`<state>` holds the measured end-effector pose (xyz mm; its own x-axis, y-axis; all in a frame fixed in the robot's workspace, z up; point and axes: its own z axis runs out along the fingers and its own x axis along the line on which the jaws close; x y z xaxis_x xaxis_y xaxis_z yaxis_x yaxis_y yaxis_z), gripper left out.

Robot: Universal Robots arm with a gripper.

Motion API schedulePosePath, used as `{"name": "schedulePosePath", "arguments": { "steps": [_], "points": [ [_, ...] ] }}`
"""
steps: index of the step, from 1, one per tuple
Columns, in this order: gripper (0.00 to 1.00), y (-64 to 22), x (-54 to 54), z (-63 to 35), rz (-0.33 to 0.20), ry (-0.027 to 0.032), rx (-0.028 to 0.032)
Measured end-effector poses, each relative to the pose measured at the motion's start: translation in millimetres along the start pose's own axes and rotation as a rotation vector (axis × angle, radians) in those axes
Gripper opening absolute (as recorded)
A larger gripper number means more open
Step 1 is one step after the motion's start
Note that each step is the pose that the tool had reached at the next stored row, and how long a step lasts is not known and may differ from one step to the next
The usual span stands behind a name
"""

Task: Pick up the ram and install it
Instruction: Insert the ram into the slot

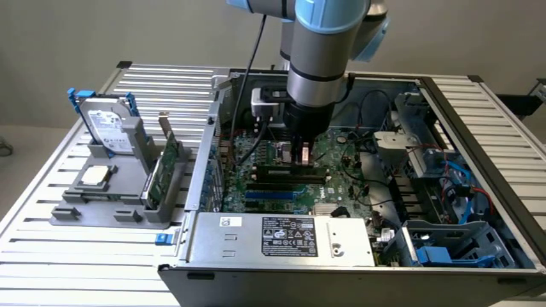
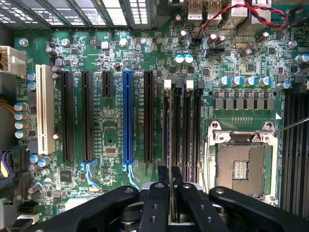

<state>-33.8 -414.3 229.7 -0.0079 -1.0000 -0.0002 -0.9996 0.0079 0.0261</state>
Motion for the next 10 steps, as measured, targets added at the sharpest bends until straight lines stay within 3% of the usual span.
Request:
{"name": "schedulePosePath", "arguments": {
  "steps": [10],
  "points": [
    [0.13, -0.1, 0.0, 3.4, -0.002, 0.0018, -0.0001]
  ]
}}
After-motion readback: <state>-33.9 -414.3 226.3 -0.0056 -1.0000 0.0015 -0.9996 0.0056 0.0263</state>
